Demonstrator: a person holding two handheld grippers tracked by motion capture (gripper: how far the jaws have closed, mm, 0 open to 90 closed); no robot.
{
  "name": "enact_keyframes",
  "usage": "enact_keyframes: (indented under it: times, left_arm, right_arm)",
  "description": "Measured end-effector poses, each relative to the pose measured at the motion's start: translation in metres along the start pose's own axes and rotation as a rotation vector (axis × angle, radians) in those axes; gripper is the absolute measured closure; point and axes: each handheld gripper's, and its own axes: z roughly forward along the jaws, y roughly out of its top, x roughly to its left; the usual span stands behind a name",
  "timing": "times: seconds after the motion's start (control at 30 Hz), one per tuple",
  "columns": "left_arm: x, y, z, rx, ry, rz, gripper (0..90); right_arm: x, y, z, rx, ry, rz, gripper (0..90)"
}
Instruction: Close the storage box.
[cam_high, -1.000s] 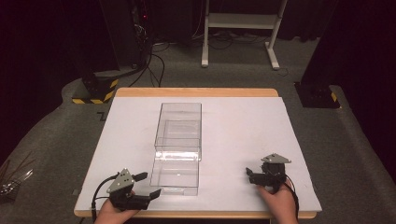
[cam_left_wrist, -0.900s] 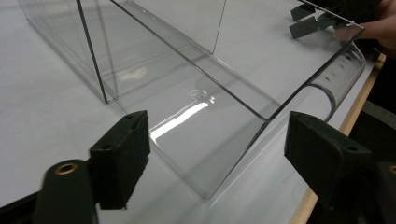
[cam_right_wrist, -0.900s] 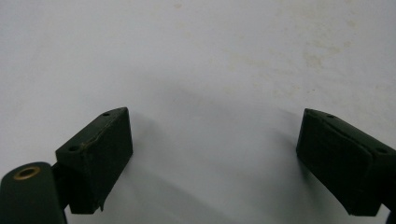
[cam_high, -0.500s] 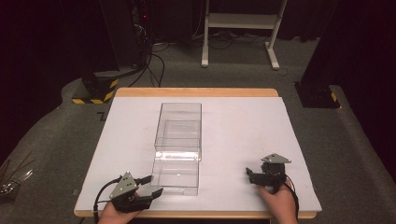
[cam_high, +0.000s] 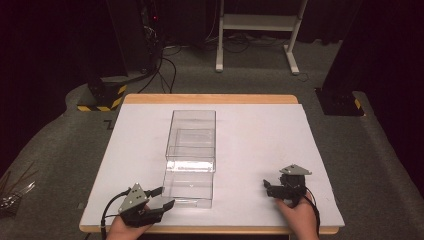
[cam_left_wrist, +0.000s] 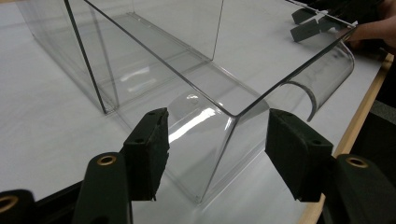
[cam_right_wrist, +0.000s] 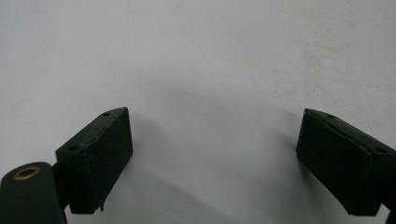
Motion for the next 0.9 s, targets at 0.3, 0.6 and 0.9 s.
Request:
enact_keyframes:
  times: [0.3, 0.6, 0.9]
  left_arm:
    - [0.0005, 0.0013, 0.0039, -0.009, 0.023, 0.002, 40.4]
    - [0.0022, 0.0041, 0.0052, -0.035, 0.043, -0.01, 43.9]
    - [0.003, 0.0063, 0.0076, -0.052, 0.06, -0.009, 44.9]
  right_arm:
    - [0.0, 0.0, 0.0, 0.0, 0.0, 0.0, 10.8]
    - [0.0, 0.0, 0.0, 0.0, 0.0, 0.0, 10.8]
    - [-0.0001, 0.0, 0.0, 0.0, 0.0, 0.0, 10.8]
